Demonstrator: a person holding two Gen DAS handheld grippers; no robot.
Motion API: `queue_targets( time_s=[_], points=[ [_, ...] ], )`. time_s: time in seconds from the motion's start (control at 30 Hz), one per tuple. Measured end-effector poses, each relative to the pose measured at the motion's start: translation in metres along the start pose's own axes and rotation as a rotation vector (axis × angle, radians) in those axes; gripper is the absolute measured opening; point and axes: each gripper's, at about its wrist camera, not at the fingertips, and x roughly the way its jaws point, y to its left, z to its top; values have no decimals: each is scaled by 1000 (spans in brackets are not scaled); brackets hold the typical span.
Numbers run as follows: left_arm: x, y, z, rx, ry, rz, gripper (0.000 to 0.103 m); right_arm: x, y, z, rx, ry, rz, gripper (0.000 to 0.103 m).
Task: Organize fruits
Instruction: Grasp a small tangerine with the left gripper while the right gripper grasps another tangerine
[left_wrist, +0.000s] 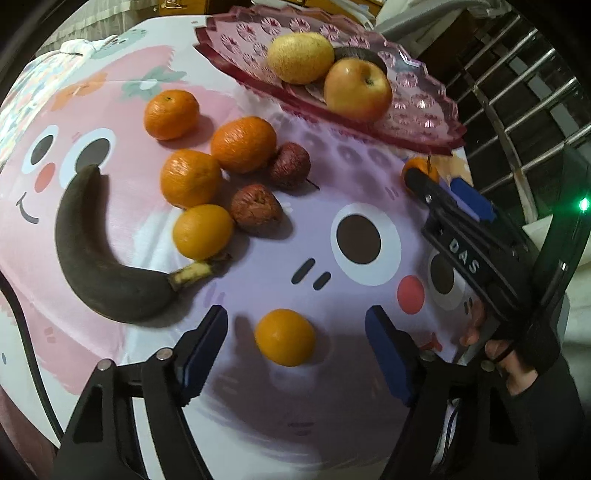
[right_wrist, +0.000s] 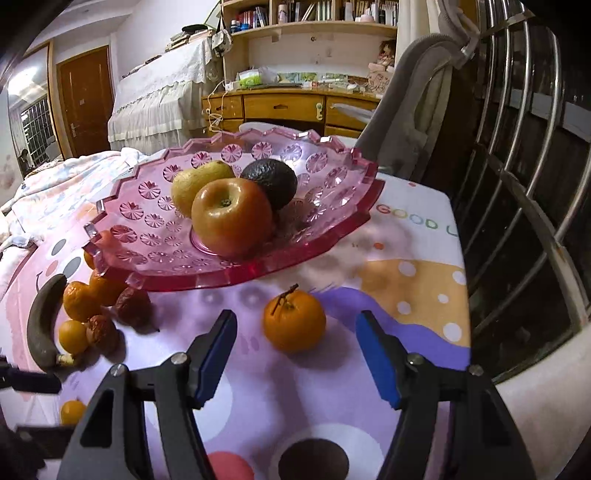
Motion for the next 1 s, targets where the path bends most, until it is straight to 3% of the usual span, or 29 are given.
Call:
queue_targets(
  time_s=[0.17,0.33,0.43,0.77,1.0],
  points=[
    [7,-8,0,19,15,12,57,9,4,-2,-24,14,4,57],
    [13,-12,1,20,17,32,47,16,3,-2,-18,47,12,45],
    [14,-9,2,18,9,38,31,16,0,-3,1,49,15,40],
    [7,-2,0,28,-15,0,30,8,-10,-4,71,100,41,39],
    [-24,12,-1,30,-84,-10,30,-18,-25,-7,154,92,23,39]
  ],
)
